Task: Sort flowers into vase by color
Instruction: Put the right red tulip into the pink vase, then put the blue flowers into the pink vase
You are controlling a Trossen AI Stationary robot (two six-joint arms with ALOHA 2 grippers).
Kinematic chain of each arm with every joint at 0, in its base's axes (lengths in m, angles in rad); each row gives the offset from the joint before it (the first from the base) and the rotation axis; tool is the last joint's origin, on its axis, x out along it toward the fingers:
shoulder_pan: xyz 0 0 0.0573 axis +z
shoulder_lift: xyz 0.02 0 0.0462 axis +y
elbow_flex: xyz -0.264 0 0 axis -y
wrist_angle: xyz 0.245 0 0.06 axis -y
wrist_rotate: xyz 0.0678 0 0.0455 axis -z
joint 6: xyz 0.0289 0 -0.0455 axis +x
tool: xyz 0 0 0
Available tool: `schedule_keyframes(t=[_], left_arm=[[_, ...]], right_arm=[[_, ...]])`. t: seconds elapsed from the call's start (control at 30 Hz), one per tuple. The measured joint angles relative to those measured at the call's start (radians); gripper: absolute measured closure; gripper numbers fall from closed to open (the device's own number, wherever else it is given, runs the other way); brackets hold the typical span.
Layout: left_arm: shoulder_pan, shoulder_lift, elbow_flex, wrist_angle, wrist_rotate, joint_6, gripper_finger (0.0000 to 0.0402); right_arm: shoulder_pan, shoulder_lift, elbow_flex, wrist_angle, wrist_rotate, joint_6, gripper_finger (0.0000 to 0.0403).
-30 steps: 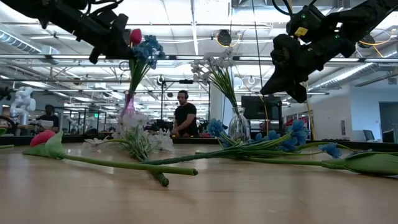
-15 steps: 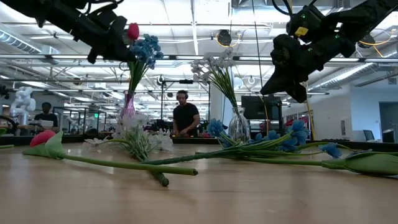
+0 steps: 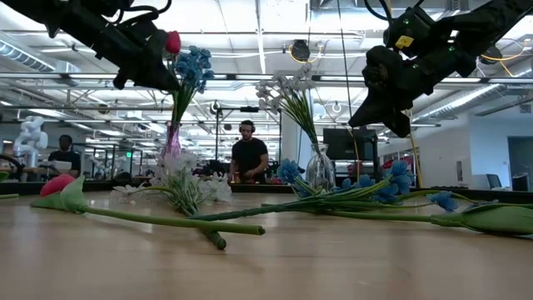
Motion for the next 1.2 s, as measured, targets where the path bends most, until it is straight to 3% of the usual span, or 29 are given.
schedule_keyframes(t=[0.7, 1.03, 1.2], left_arm=[[0.000, -0.029, 0.001, -0.048, 0.055, -0.038, 0.0345], [0.000, -0.031, 0.002, -0.108, 0.090, -0.042, 0.0226], [0.000, -0.052, 0.055, -0.199, 0.090, -0.033, 0.0194]], right_arm=[[0.000, 0.000, 0.000, 0.000, 0.000, 0.043, 0.0403], [0.000, 0.000, 0.000, 0.000, 0.000, 0.126, 0.0403], [0.000, 0.000, 0.000, 0.000, 0.004, 0.182, 0.0403]])
